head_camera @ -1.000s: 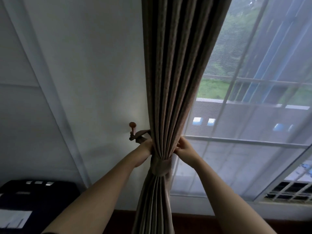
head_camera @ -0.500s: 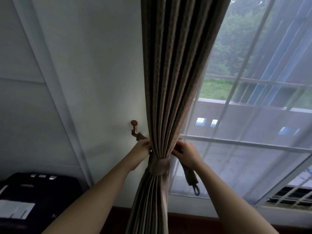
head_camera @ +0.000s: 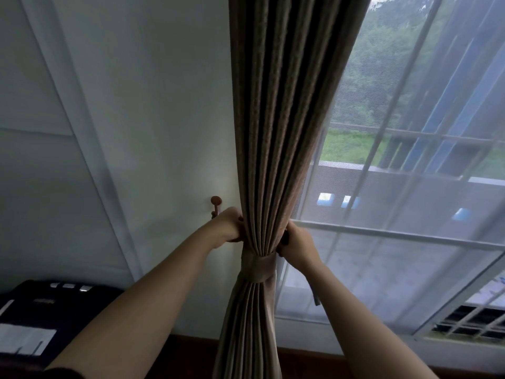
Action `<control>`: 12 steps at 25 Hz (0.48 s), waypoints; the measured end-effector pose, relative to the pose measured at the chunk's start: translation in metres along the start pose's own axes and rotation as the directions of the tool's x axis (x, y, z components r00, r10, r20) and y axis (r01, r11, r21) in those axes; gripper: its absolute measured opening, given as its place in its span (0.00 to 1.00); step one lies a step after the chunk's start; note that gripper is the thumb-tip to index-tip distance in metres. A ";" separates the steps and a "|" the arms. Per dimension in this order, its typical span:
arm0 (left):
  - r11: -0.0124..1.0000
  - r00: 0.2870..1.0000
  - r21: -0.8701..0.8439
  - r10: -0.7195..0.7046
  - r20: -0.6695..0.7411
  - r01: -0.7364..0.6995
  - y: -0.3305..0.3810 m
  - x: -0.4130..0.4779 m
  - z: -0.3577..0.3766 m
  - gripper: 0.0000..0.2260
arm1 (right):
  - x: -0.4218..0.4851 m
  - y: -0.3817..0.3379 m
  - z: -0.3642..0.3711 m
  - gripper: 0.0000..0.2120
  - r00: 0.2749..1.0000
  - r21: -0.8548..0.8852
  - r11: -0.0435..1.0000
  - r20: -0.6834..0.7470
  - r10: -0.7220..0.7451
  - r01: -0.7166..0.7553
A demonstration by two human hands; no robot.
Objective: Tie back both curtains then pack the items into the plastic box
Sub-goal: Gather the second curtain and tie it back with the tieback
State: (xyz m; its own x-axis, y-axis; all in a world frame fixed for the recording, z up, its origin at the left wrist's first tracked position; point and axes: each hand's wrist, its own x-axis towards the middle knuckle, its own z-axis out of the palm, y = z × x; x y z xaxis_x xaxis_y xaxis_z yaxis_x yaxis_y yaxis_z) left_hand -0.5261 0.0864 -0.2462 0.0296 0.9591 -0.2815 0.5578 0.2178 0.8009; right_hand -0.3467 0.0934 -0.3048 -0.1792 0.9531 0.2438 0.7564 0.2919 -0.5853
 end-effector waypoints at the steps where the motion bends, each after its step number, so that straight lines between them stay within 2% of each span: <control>1: 1.000 1.000 -0.002 0.017 -0.023 -0.017 0.002 0.001 0.001 0.09 | 0.001 -0.002 0.001 0.12 1.000 -0.034 0.999 -0.013 0.005 -0.005; 3: 0.997 0.994 -0.027 0.071 -0.083 -0.073 0.004 -0.002 0.008 0.17 | -0.001 0.000 0.007 0.07 0.999 -0.094 0.995 0.005 0.036 -0.035; 5: 0.994 0.987 -0.047 0.093 -0.134 -0.100 0.001 -0.003 0.016 0.19 | -0.006 0.007 0.015 0.07 0.993 -0.134 0.986 0.054 0.103 -0.095; 7: 0.990 0.977 -0.031 0.132 -0.165 -0.139 -0.001 -0.007 0.016 0.13 | -0.013 0.015 0.019 0.07 0.990 -0.133 0.983 0.053 0.133 -0.125; 9: 0.985 0.969 -0.101 0.117 -0.217 -0.142 -0.018 -0.010 0.013 0.07 | -0.024 0.021 0.013 0.08 0.993 -0.088 0.989 0.004 0.120 -0.120; 12: 0.968 0.960 -0.163 0.151 -0.237 -0.193 -0.047 -0.021 0.023 0.05 | -0.044 0.027 -0.006 0.09 0.986 -0.011 0.990 -0.095 0.138 -0.140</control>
State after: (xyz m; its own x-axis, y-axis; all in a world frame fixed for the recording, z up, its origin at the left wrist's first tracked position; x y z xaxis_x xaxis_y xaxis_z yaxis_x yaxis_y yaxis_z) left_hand -0.5341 0.0521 -0.2900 -0.0835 0.9962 -0.0239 0.3991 0.0554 0.9152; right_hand -0.3147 0.0590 -0.3264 -0.0126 0.9724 0.2328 0.7809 0.1550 -0.6051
